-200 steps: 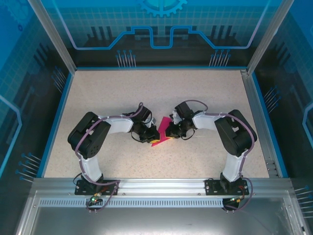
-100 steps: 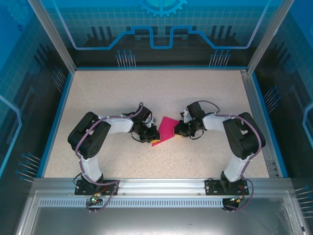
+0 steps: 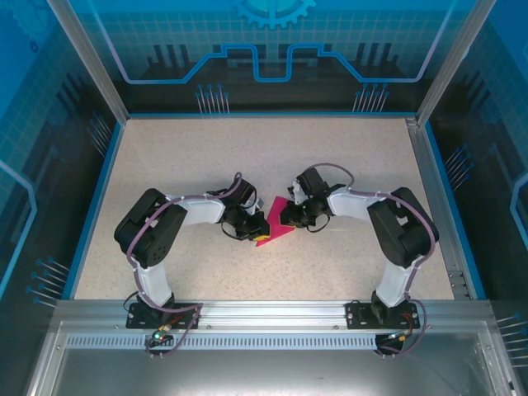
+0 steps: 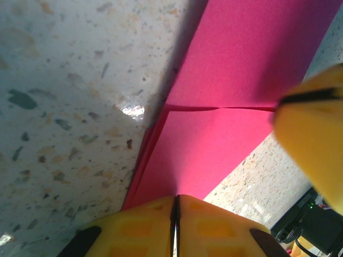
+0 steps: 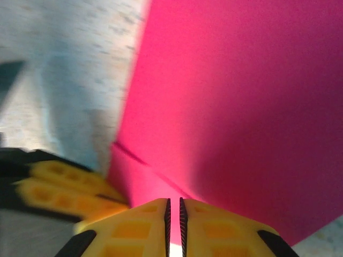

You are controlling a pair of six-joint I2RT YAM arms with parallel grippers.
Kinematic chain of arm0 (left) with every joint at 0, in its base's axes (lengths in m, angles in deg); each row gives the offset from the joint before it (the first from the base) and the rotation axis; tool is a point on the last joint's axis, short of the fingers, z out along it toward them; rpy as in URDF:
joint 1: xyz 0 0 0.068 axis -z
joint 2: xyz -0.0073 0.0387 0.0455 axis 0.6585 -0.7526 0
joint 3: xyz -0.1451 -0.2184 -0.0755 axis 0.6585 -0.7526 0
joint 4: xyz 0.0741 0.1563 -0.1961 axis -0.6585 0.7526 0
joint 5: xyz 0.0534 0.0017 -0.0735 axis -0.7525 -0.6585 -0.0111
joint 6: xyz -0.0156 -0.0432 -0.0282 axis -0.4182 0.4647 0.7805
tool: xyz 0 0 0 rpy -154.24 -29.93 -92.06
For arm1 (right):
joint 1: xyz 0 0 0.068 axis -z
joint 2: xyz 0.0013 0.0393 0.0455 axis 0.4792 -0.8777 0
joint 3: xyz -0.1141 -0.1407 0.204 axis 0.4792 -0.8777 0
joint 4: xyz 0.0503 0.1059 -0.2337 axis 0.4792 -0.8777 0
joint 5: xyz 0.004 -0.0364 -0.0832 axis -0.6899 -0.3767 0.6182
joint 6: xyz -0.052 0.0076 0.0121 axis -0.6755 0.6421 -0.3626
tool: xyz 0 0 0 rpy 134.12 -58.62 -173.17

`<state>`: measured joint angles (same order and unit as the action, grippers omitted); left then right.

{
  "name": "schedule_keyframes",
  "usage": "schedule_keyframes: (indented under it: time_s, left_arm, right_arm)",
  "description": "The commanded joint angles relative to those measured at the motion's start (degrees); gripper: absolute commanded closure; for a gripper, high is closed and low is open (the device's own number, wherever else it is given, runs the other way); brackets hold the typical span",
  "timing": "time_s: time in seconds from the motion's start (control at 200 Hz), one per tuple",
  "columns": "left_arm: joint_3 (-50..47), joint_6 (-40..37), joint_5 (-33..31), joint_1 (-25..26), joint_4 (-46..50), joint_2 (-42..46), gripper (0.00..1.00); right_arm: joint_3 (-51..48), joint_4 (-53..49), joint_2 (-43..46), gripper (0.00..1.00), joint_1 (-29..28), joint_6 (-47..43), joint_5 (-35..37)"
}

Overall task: Fold a paper plane with a square sheet of paper (pick it up from the middle)
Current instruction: Third fold the triangle at the center of the table.

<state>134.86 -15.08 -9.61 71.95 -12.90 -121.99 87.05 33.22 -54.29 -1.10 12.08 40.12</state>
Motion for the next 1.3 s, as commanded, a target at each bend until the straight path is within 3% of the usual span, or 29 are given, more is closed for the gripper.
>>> schedule_keyframes:
  time_s: [0.0,0.35,0.55,0.705,1.01,1.295]
  left_arm:
    - [-1.27,-0.49,-6.4,0.09,6.66,-0.71,0.87]
    - [0.09,-0.76,-4.92,0.11,7.68,2.79,0.82]
    - [1.62,0.55,0.74,0.58,4.68,4.29,0.76]
    - [3.35,0.4,1.55,1.64,3.42,3.15,0.72]
    - [1.8,-0.53,-0.93,2.15,4.31,-3.5,0.72]
    - [0.91,-1.42,-4.73,2.14,7.03,-2.95,0.74]
  right_arm:
    - [-1.22,-0.86,-3.22,0.85,-0.49,-0.5,0.7]
    - [-0.88,-1.53,-5.25,0.85,-0.45,-0.82,1.79]
    - [-0.78,-2.27,-5.01,0.85,-0.43,-1.2,2.2]
    - [-1.12,-2.08,-5.0,0.85,-0.47,-1.1,2.26]
    - [-0.19,-2.86,-4.59,0.85,-0.42,-1.37,2.1]
    - [0.0,-4.06,-3.93,0.85,-0.41,-1.96,2.91]
